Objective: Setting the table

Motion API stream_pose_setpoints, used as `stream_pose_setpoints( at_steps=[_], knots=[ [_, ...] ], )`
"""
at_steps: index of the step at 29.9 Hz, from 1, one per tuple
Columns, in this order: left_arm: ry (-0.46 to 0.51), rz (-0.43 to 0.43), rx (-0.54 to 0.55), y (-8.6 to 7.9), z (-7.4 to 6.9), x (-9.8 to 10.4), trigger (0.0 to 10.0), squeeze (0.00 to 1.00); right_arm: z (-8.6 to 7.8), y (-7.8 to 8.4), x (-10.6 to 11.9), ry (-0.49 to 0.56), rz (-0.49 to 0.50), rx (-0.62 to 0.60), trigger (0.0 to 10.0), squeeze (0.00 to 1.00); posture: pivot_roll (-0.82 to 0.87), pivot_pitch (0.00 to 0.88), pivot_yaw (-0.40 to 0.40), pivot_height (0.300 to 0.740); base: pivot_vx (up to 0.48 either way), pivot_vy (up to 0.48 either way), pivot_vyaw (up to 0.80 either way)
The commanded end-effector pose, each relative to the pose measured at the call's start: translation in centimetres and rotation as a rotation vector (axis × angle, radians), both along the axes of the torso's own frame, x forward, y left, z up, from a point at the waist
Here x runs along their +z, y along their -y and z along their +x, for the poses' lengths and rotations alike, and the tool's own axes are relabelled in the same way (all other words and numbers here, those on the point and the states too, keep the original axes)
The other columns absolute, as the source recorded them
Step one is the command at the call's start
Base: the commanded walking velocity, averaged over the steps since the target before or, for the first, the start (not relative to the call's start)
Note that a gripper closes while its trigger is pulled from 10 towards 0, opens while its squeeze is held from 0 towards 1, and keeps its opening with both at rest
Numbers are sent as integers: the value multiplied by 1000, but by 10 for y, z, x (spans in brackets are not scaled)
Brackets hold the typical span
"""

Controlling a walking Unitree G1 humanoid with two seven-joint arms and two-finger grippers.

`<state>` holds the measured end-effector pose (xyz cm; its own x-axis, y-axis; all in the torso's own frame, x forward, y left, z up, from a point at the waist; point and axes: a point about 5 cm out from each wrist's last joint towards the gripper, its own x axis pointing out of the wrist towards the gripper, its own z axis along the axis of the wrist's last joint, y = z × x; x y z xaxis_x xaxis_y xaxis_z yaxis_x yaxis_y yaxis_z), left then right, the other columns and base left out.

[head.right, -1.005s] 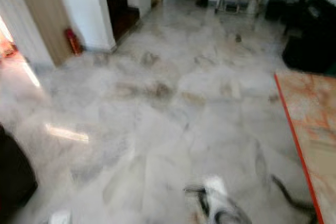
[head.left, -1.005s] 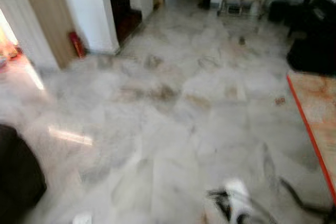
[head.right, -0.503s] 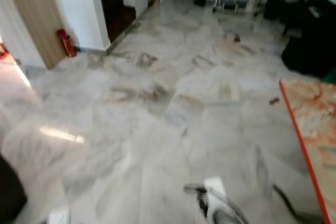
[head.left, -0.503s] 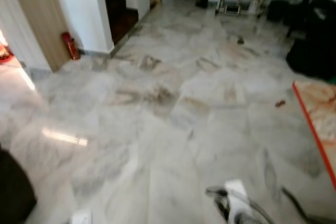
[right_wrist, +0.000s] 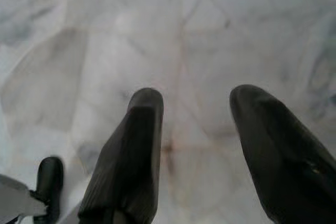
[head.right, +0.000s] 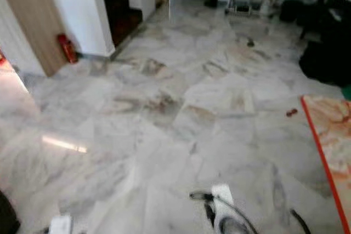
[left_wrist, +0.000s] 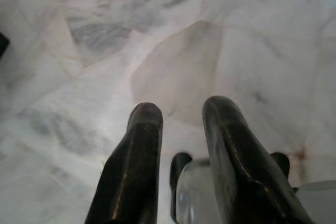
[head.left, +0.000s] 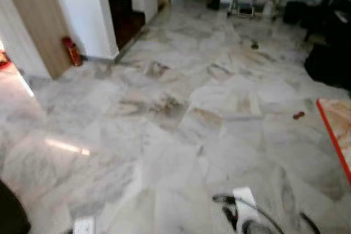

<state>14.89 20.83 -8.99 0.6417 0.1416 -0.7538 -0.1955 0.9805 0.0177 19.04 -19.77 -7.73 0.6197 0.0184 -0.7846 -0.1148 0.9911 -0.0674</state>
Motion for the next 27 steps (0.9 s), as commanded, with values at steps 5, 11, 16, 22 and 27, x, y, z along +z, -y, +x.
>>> stream_pose_setpoints(
  at_steps=[5,11,16,22,27],
  knots=[
    [4,32,-4,-11,1,2,10000,0,7,-11,2,21,25,8,10000,0,-40,0,-10,740,299,0,0],
    [16,31,-3,-9,3,3,10000,0,6,-11,2,21,25,4,10000,0,-41,0,-11,740,296,0,0],
    [18,27,2,-7,2,3,10000,0,5,-11,1,12,28,-4,10000,0,-39,0,-13,740,0,0,0],
    [28,27,4,-7,2,3,10000,0,3,-11,-1,-6,30,-7,10000,0,-37,0,-12,740,0,0,-614],
    [35,29,4,-6,4,4,10000,0,1,-11,-1,-11,26,-5,10000,0,-37,0,-12,740,0,0,-738]
  ],
)
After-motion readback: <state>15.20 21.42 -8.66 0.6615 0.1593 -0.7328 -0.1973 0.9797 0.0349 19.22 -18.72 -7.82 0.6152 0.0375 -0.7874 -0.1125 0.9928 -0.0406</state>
